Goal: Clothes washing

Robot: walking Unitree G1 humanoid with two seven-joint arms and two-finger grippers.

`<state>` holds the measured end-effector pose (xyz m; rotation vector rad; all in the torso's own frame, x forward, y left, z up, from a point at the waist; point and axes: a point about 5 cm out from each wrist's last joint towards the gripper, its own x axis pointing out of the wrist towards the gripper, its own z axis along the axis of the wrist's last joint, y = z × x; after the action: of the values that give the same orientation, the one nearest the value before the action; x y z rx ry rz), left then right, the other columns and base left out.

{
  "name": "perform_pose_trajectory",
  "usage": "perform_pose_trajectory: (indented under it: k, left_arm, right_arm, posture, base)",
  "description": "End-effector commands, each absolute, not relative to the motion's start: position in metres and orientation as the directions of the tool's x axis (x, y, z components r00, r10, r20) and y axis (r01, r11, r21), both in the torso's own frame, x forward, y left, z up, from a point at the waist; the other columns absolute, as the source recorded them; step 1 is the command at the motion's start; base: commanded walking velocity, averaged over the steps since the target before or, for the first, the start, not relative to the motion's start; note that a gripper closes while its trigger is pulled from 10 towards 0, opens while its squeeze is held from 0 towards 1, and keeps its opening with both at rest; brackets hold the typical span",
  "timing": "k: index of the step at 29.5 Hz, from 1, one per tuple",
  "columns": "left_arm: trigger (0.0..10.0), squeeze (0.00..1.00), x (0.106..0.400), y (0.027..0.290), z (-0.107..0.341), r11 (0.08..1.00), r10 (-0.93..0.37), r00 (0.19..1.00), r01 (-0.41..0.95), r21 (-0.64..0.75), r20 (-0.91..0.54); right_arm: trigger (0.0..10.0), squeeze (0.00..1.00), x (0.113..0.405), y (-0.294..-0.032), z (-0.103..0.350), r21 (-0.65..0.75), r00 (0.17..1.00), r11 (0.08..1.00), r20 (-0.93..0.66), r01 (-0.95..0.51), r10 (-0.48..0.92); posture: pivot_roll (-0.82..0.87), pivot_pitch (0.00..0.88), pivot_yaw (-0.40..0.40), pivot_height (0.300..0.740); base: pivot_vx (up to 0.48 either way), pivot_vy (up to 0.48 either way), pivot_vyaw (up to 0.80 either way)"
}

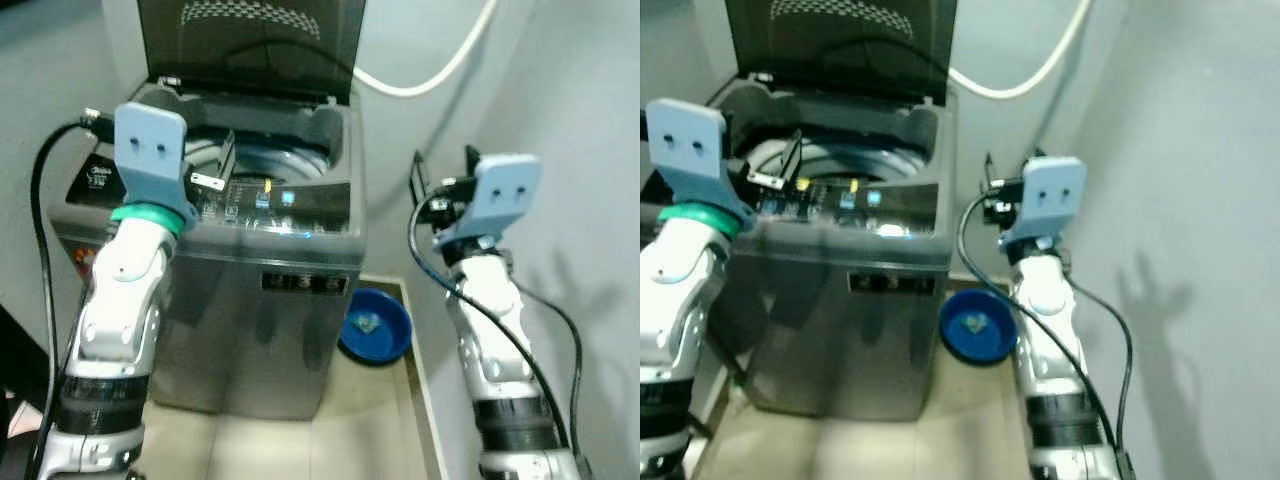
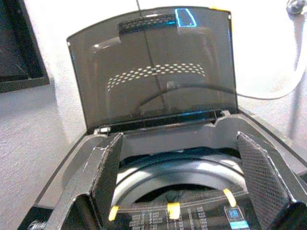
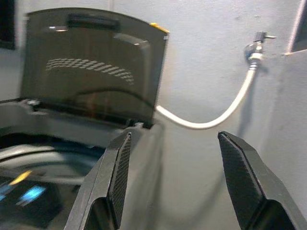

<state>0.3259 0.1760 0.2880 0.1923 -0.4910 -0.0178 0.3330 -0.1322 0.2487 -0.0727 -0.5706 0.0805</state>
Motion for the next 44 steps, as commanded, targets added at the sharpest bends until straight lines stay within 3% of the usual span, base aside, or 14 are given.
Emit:
perform_pose_trajectory:
  k: [1, 10, 13, 17, 20, 21, 25, 28, 30, 44]
  left_arm:
    - [10.0, 0.00, 0.327, 0.174, 0.285, 0.980, -0.071, 0.888, -0.024, 0.200, 0.455]
    - [10.0, 0.00, 0.325, 0.165, 0.258, 0.973, -0.111, 0.923, 0.026, 0.229, 0.370]
    - [10.0, 0.00, 0.319, 0.159, 0.220, 0.965, -0.140, 0.957, 0.075, 0.250, 0.255]
    - [10.0, 0.00, 0.314, 0.152, 0.190, 0.958, -0.160, 0.973, 0.113, 0.265, 0.166]
    - [10.0, 0.00, 0.311, 0.150, 0.178, 0.955, -0.163, 0.978, 0.124, 0.269, 0.127]
    - [10.0, 0.00, 0.302, 0.145, 0.146, 0.947, -0.165, 0.986, 0.150, 0.283, 0.030]
    - [10.0, 0.00, 0.294, 0.142, 0.128, 0.939, -0.170, 0.985, 0.169, 0.299, -0.026]
    - [10.0, 0.00, 0.291, 0.143, 0.119, 0.936, -0.165, 0.985, 0.173, 0.308, -0.052]
    - [10.0, 0.00, 0.284, 0.150, 0.100, 0.923, -0.146, 0.984, 0.174, 0.342, -0.106]
    - [10.0, 0.00, 0.287, 0.150, 0.102, 0.921, -0.147, 0.986, 0.166, 0.352, -0.080]
  right_arm:
    - [10.0, 0.00, 0.332, -0.135, 0.245, -0.112, 0.842, 0.992, 0.529, -0.056, 0.108]
    - [10.0, 0.00, 0.331, -0.130, 0.230, -0.209, 0.854, 0.973, 0.482, -0.102, 0.193]
    - [10.0, 0.00, 0.328, -0.128, 0.187, -0.281, 0.897, 0.939, 0.333, -0.200, 0.290]
    - [10.0, 0.00, 0.324, -0.133, 0.157, -0.294, 0.922, 0.928, 0.240, -0.230, 0.304]
    - [10.0, 0.00, 0.321, -0.136, 0.144, -0.295, 0.935, 0.927, 0.199, -0.230, 0.295]
    - [10.0, 0.00, 0.313, -0.154, 0.104, -0.197, 0.976, 0.961, 0.060, -0.193, 0.208]
    - [10.0, 0.00, 0.305, -0.167, 0.076, -0.130, 0.989, 0.981, -0.044, -0.147, 0.142]
    - [10.0, 0.00, 0.299, -0.171, 0.062, -0.139, 0.987, 0.980, -0.095, -0.139, 0.127]
    - [10.0, 0.00, 0.279, -0.175, 0.026, -0.163, 0.967, 0.974, -0.224, -0.156, 0.117]
    - [10.0, 0.00, 0.286, -0.173, 0.027, -0.154, 0.975, 0.976, -0.186, -0.154, 0.125]
  posture:
    - [0.14, 0.020, -0.016, 0.740]
    - [0.14, 0.018, -0.015, 0.740]
    - [0.13, 0.015, -0.018, 0.740]
    - [0.13, 0.014, -0.022, 0.740]
    - [0.13, 0.013, -0.026, 0.740]
    - [0.13, 0.010, -0.023, 0.740]
    - [0.13, 0.009, -0.019, 0.740]
    - [0.12, 0.008, -0.012, 0.740]
    - [0.12, 0.011, -0.005, 0.740]
    - [0.12, 0.023, -0.001, 0.740]
  base:
    - [0.000, 0.000, 0.80]
    - [0.000, 0.000, 0.80]
    - [0.000, 0.000, 0.79]
    - [0.000, 0.000, 0.79]
    - [0.000, 0.000, 0.79]
    - [0.000, 0.000, 0.79]
    - [0.000, 0.000, 0.79]
    - [0.000, 0.000, 0.78]
    - [0.000, 0.000, 0.78]
    - [0.000, 0.000, 0.78]
